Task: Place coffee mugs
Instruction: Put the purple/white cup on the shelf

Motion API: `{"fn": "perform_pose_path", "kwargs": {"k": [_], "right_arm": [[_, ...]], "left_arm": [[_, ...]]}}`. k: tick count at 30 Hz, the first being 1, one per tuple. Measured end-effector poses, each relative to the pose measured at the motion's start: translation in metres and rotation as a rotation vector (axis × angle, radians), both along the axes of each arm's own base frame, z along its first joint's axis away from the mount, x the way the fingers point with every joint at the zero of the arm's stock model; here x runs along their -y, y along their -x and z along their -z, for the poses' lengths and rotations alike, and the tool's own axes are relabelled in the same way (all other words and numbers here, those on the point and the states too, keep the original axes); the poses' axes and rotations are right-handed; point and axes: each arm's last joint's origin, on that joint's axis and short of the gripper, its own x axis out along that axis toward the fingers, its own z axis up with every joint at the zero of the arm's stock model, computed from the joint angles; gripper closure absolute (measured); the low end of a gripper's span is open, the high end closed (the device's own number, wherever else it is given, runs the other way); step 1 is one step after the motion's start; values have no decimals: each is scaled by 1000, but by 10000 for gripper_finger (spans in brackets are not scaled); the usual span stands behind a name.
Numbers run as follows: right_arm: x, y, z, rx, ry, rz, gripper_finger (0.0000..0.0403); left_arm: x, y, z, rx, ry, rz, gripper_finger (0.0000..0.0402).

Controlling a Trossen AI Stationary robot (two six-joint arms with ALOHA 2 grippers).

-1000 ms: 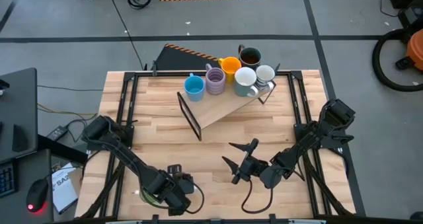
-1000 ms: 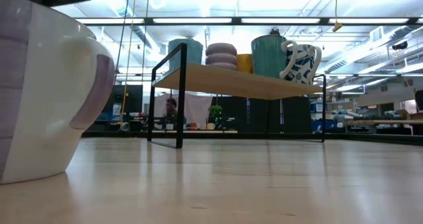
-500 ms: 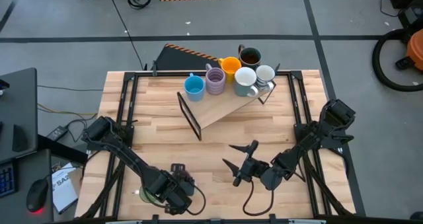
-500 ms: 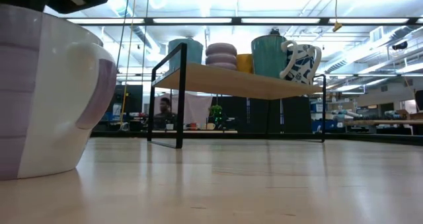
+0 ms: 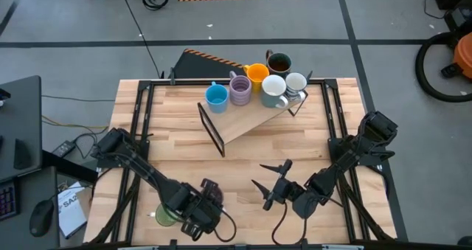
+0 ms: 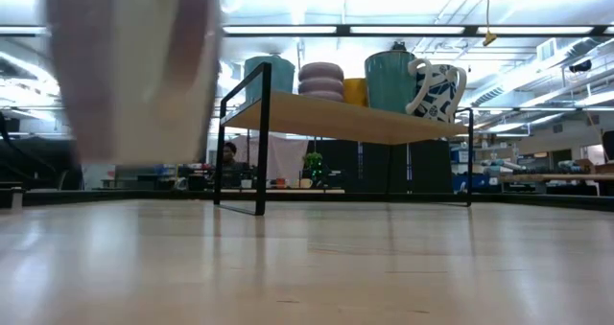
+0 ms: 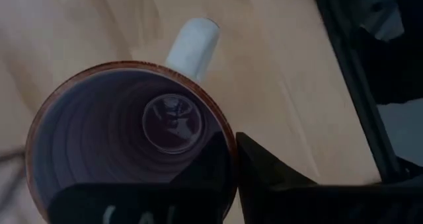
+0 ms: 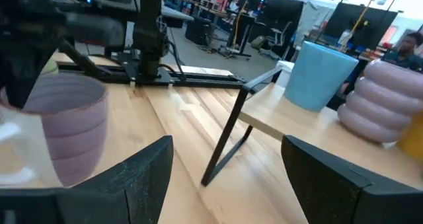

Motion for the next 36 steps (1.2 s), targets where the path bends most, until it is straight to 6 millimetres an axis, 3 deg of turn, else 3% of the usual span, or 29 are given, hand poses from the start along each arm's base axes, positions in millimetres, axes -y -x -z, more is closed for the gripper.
{"fn": "perform_pose_path", "kwargs": {"k": [6, 11, 18, 24, 36], "right_arm": [[2, 5, 3, 12, -120, -21, 115], [10, 18, 1, -10, -252, -12, 118], [14, 39, 4, -32, -358, 28, 119], [9, 46, 4, -22, -389, 14, 119], [10, 45, 4, 11, -418, 35, 119]], "left_arm": [[-23, -20, -47, 88, -33, 135, 381], [-50, -36, -70, 158, -89, 243, 381], [-97, -56, -71, 151, -195, 376, 381], [-135, -69, -72, 163, -196, 458, 381], [-213, -85, -83, 266, -264, 393, 375]]}}
